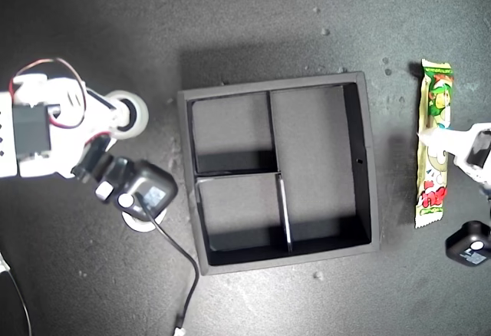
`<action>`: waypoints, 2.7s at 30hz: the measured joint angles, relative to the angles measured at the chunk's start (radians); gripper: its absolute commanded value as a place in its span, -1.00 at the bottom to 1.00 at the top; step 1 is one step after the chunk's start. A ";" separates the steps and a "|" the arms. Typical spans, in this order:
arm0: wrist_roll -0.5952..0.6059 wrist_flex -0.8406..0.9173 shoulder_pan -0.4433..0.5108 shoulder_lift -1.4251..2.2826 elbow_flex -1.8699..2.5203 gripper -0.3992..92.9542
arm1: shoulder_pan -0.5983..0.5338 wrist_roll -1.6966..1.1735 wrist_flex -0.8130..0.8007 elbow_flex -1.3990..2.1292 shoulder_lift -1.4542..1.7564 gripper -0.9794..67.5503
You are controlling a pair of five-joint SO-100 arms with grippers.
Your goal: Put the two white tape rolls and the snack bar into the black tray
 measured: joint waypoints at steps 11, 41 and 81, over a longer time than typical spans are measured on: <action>0.061 0.291 -0.006 0.143 -0.232 -0.99 | 0.018 -0.002 -0.043 -0.109 -0.273 -0.83; 0.179 0.848 0.112 -0.908 -1.805 -0.99 | -0.129 -0.316 0.250 -1.348 -0.755 -0.87; -0.178 0.621 0.388 0.084 -0.773 -0.59 | 0.167 0.143 0.614 -0.923 -0.028 -0.97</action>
